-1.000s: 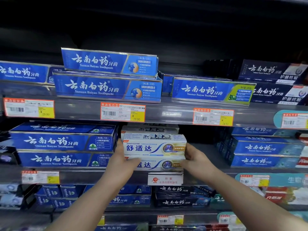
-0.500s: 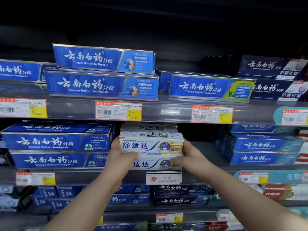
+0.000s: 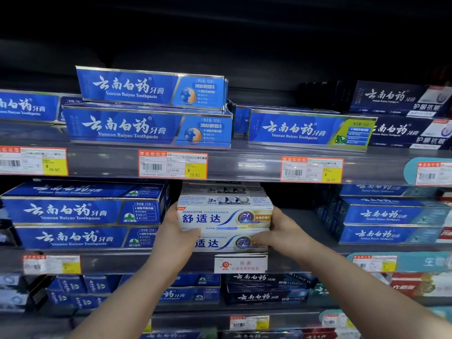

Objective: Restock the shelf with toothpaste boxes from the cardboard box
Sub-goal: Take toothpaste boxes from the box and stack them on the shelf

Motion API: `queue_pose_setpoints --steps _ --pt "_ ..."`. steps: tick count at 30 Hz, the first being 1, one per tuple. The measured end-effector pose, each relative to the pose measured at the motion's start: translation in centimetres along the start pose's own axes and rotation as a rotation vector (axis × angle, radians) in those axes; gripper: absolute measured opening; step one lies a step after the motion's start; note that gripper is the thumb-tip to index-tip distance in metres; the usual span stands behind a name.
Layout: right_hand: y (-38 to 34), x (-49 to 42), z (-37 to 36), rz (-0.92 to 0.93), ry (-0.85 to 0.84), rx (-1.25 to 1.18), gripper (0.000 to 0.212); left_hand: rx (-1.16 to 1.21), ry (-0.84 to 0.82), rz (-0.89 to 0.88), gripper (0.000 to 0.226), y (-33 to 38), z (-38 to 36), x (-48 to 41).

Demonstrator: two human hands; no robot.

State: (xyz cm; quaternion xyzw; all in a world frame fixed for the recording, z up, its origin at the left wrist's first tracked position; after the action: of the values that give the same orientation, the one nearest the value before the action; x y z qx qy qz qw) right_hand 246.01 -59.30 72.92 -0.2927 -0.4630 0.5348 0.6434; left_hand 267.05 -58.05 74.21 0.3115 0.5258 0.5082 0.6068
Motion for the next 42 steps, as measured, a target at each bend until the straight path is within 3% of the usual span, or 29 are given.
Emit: queue_pose_setpoints --steps 9,21,24,27,29,35,38,42 --pt "-0.1 -0.1 -0.1 0.053 0.029 0.058 0.045 -0.017 0.036 -0.033 0.051 0.0 0.4 0.3" --pt "-0.8 0.3 0.0 0.086 0.064 0.146 0.048 -0.041 0.065 -0.034 0.057 -0.3 0.5 0.5" --pt "-0.5 0.1 0.1 0.07 0.062 0.11 0.063 -0.004 0.057 -0.013 0.069 -0.5 0.5 0.3" --pt "0.1 -0.4 0.5 0.026 0.066 0.038 0.104 0.042 0.036 0.025 0.088 -1.0 0.3 0.3" --pt "0.1 -0.6 0.7 0.006 0.04 -0.003 0.115 0.084 0.029 0.05 0.094 -1.3 0.2 0.3" --pt "-1.8 -0.2 0.5 0.021 -0.078 -0.049 0.073 0.144 -0.005 0.046 0.092 -0.9 0.0 -0.1" --pt "-1.7 -0.6 0.1 0.027 -0.07 -0.008 0.074 0.146 -0.02 0.02 0.076 -0.6 -0.1 0.0" --pt "-1.7 -0.7 0.4 0.031 -0.054 -0.01 0.074 0.166 -0.01 -0.003 0.087 0.1 0.0 0.2"
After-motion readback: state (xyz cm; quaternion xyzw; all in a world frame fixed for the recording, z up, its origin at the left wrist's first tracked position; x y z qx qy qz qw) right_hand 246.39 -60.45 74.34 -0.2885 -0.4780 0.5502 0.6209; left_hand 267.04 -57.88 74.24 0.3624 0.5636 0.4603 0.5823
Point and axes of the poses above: each hand's wrist, its own x-axis away from the middle knuckle, its own z-axis out of the back of the hand, y = z × x, the point moved 10 cm from there along -x, towards the middle knuckle, and after that the axes turned 14 degrees about -z, right-handed, at the moved point
